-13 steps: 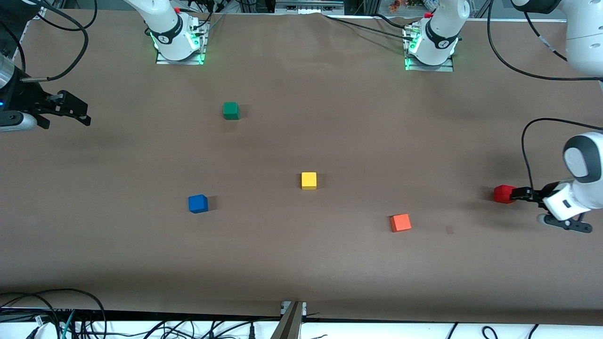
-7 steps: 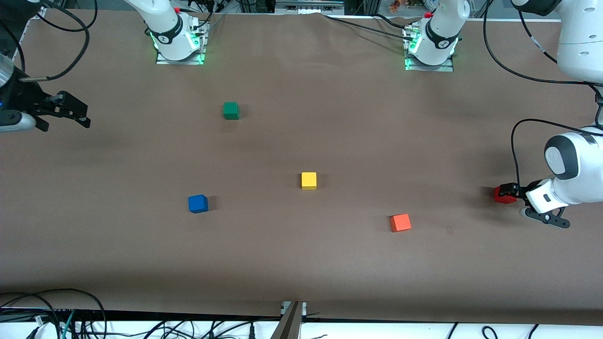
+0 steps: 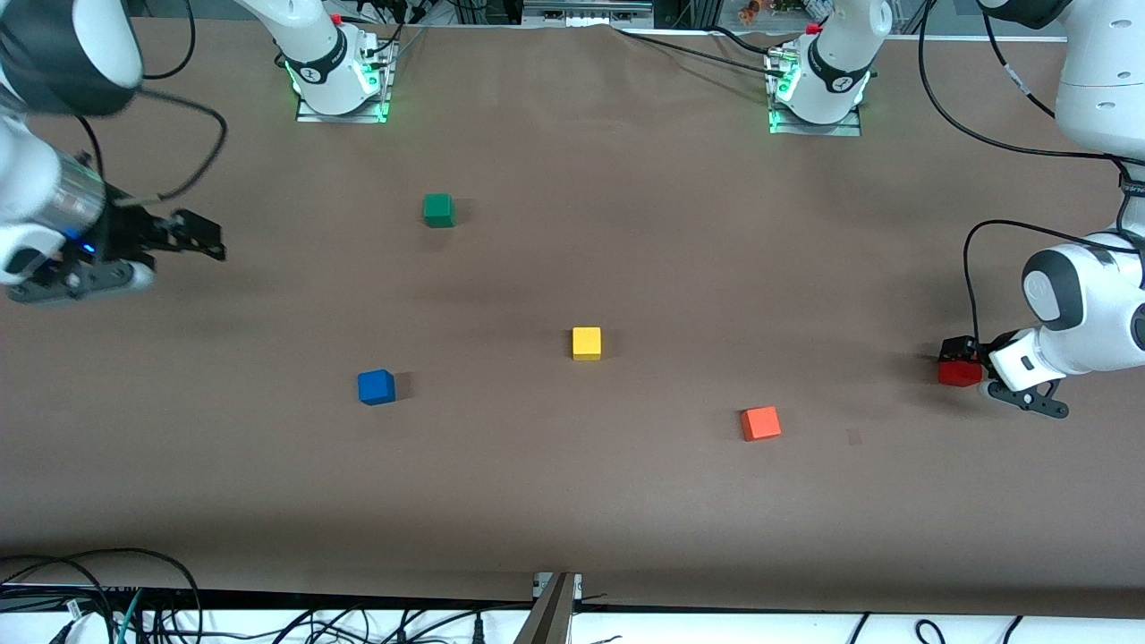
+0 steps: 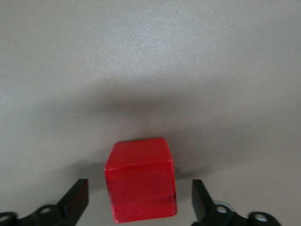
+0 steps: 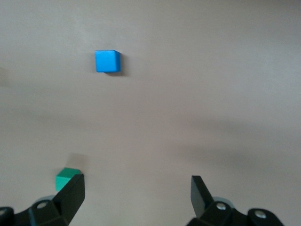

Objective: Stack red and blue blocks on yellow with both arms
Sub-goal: 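Grasp the red cube with the left gripper while the right gripper grasps the blue cube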

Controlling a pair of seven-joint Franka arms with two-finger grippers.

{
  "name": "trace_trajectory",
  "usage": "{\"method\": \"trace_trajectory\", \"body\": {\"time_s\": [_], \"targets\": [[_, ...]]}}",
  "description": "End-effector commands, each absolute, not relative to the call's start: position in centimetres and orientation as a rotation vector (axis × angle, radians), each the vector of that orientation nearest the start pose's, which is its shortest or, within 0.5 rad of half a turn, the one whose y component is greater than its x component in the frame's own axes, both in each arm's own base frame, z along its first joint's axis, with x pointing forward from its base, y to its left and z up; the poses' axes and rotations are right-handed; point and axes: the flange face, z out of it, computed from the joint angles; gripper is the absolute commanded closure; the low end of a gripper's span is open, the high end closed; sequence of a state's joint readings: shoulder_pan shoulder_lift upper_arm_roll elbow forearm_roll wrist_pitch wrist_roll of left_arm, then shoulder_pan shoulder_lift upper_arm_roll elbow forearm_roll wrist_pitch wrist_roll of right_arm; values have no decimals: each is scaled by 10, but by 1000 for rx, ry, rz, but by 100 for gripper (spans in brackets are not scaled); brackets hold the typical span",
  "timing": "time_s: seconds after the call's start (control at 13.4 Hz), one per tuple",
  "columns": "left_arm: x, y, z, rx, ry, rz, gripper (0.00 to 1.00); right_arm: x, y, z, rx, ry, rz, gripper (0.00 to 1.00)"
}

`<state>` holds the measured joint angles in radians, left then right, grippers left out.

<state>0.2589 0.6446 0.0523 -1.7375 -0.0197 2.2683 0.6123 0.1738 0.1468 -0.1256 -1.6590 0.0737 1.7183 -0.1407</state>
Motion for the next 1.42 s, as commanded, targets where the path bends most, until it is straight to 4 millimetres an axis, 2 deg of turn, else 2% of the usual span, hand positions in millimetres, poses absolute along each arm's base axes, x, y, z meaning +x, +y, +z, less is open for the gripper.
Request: {"method": "trace_trajectory", "body": {"time_s": [0.0, 0.07, 0.22, 0.3, 0.37, 0.6, 0.75, 0.9, 1.05, 1.12, 1.2, 1.34], "targets": [[616, 196, 214, -3127, 501, 160, 82, 624, 60, 470, -3049, -307, 102, 0], [616, 196, 214, -3127, 501, 160, 100, 633, 70, 451, -3043, -322, 83, 0], [624, 191, 223, -3122, 511, 132, 100, 651, 103, 409, -3051, -398, 40, 0], [629, 180, 239, -3123, 524, 119, 100, 659, 113, 385, -3057, -415, 12, 0], [637, 160, 259, -3129, 552, 88, 100, 664, 126, 364, -3058, -463, -14, 0], [664, 88, 310, -3186, 559, 76, 100, 676, 145, 302, -3067, -521, -78, 0], [677, 26, 330, -3229, 550, 40, 100, 680, 154, 270, -3074, -539, -108, 0], [681, -47, 346, -3269, 512, 12, 100, 682, 160, 243, -3078, -550, -142, 0], [670, -136, 349, -3277, 403, 46, 100, 682, 167, 228, -3079, -560, -170, 0], [662, -190, 353, -3283, 339, 48, 100, 681, 167, 224, -3080, -560, -163, 1], [654, -236, 356, -3292, 259, 56, 100, 680, 166, 219, -3082, -560, -153, 1], [635, -317, 345, -3293, 174, 84, 100, 679, 166, 213, -3083, -552, -139, 1]]}}
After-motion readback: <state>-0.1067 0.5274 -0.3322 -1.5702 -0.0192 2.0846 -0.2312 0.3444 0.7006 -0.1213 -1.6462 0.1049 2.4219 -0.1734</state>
